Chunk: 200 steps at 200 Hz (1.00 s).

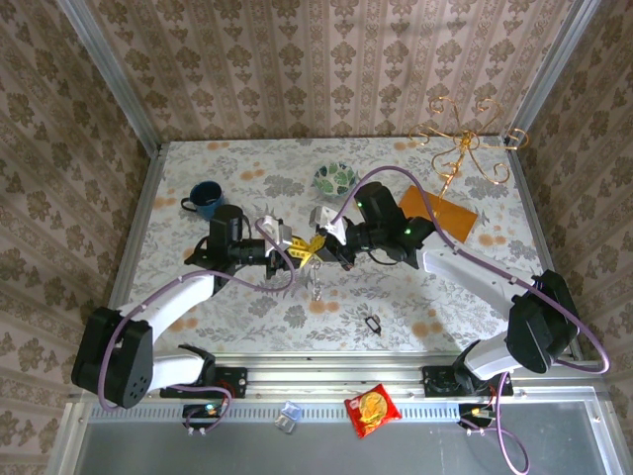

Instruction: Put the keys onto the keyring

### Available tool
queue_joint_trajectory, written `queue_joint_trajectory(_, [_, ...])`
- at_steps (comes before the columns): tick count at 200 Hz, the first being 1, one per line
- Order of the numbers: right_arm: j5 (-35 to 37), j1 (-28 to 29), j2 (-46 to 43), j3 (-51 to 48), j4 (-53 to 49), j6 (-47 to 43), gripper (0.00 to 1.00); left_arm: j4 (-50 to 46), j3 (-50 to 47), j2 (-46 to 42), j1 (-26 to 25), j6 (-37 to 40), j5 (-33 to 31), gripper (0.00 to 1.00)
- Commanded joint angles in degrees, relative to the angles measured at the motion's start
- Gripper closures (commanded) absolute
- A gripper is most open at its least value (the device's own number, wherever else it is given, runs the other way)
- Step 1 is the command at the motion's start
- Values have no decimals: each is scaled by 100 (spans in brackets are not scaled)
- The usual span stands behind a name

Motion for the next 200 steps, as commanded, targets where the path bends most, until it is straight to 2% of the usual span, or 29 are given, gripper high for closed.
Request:
queue_joint_trajectory(1, [-139, 133, 23, -18, 336, 2, 100, 349, -50, 46, -29, -166, 256, 87])
queue_joint_trajectory(26, [-91, 135, 56, -24, 229, -50, 100, 642, -113, 9, -34, -335, 276, 100])
queue_joint_trajectory(56, [125, 133, -19, -96, 61, -87, 100, 1290, -303, -44, -31, -690, 248, 100])
queue_joint_trajectory(78, [269, 62, -211, -201, 67, -36, 75, 1464, -399, -114, -29, -737, 134, 100])
queue_joint_trajectory(94, [248, -65, -339, -354, 121, -43, 65, 1385, -436, -158, -28, -611, 64, 100])
queue_joint_trajectory(104, [239, -129, -622, -468, 125, -142, 63, 1367, -456, -193, -31, -522, 22, 100])
queue_joint_trajectory(130, [508, -192, -1004, -869, 126, -708, 62, 1170, -501, -305, -33, -120, -161, 100])
queue_joint_trajectory(133, [536, -192, -1041, -918, 145, -784, 62, 1123, -503, -319, -181, -57, -186, 100])
queue_joint_trajectory(146, [624, -192, -1165, -1107, 283, -971, 63, 978, -502, -376, -246, 185, -276, 100])
queue_joint_trajectory(200, [491, -131, -1135, -1135, 601, -1062, 72, 855, -603, -605, -370, 956, -531, 100])
